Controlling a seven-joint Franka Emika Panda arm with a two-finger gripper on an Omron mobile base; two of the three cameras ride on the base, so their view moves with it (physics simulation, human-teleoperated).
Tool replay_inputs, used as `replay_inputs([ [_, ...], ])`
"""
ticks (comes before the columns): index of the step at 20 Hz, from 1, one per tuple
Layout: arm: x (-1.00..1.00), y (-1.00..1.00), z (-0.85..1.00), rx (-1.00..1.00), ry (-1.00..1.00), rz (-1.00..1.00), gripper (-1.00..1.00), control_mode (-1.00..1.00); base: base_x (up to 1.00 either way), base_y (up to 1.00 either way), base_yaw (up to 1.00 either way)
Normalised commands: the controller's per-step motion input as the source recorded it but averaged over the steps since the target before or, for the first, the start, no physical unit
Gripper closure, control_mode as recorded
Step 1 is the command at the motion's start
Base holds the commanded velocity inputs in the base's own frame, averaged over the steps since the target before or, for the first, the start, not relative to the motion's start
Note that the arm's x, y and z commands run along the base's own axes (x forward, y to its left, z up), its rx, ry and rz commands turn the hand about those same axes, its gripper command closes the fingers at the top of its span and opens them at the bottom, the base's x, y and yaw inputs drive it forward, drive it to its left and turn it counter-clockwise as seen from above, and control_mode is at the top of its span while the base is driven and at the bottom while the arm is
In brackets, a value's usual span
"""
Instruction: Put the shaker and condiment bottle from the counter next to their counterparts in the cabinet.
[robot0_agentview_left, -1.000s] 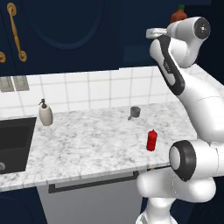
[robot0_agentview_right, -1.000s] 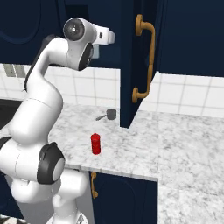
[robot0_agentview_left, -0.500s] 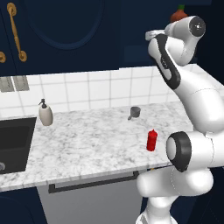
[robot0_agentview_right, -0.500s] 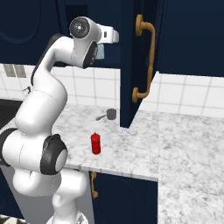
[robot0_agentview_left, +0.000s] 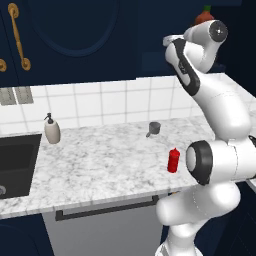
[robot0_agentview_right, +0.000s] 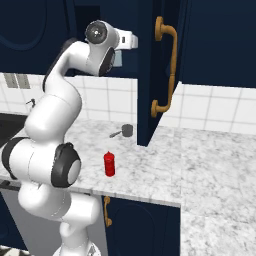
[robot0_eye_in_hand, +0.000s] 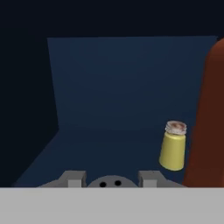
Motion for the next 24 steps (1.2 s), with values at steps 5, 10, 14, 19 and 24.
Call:
replay_inputs([
  [5, 0.27, -0.21, -0.02, 0.0, 0.0, -0.02, 1.0, -1.0, 0.0, 0.0, 0.0],
  [10, 0.31, -0.14, 0.0, 0.0, 0.0, -0.02, 1.0, -1.0, 0.0, 0.0, 0.0],
  [14, 0.3, 0.0, 0.0, 0.0, 0.0, 0.0, 1.0, -1.0, 0.0, 0.0, 0.0],
  [19, 0.39, 0.0, -0.01, 0.0, 0.0, 0.0, 1.0, -1.0, 0.0, 0.0, 0.0],
  [24, 0.44, 0.0, -0.06, 0.0, 0.0, 0.0, -1.0, -1.0, 0.0, 0.0, 0.0],
])
